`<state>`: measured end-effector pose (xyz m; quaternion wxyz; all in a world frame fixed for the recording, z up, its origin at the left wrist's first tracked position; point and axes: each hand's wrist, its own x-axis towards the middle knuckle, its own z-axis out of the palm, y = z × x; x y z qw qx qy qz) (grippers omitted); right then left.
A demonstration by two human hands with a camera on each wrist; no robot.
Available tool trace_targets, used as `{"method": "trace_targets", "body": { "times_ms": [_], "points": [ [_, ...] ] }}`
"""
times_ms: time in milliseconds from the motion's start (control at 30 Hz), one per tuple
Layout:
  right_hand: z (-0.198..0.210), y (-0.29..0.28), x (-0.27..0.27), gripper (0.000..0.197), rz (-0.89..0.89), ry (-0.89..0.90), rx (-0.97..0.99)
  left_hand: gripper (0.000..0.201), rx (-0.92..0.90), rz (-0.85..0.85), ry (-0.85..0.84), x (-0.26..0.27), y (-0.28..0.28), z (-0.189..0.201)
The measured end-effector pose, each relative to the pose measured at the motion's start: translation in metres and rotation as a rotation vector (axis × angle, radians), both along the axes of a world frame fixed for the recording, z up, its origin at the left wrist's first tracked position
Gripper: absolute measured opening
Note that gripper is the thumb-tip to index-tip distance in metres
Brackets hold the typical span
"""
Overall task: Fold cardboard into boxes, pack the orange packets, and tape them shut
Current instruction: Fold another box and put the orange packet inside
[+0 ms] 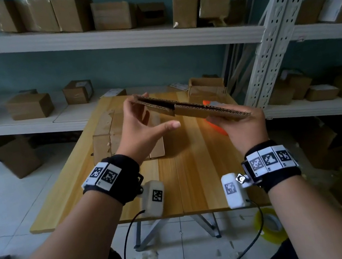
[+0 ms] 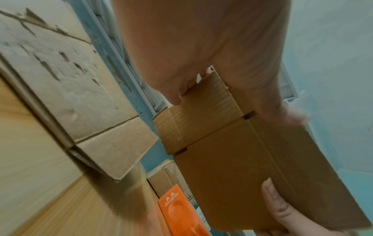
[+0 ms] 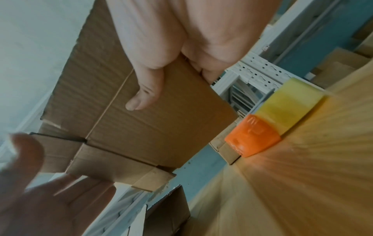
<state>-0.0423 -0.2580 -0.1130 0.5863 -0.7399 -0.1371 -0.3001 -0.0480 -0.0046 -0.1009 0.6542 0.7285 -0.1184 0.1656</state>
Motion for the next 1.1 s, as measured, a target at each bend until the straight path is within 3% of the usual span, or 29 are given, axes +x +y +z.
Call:
{"method": "trace_targets", "body": {
  "times_ms": [133,267,700,1100],
  "points": [
    [-0.001,0.004,-0.005,0.027,0.011,0.053,0.007,0.112,0.048,0.048,0.033,0.007,-0.004,-0.013],
    [-0.002,0.009,-0.006,0.032,-0.010,0.091,-0.008,0.108,0.033,0.069,0.050,0.011,-0.008,-0.016],
    [0.000,0.016,-0.008,0.037,-0.028,0.010,-0.055,0.094,0.025,0.122,0.028,0.011,-0.004,-0.020],
    [0.000,0.016,-0.008,0.036,-0.074,0.008,-0.114,0.116,0.059,0.092,0.029,0.007,-0.002,-0.018]
  ]
}}
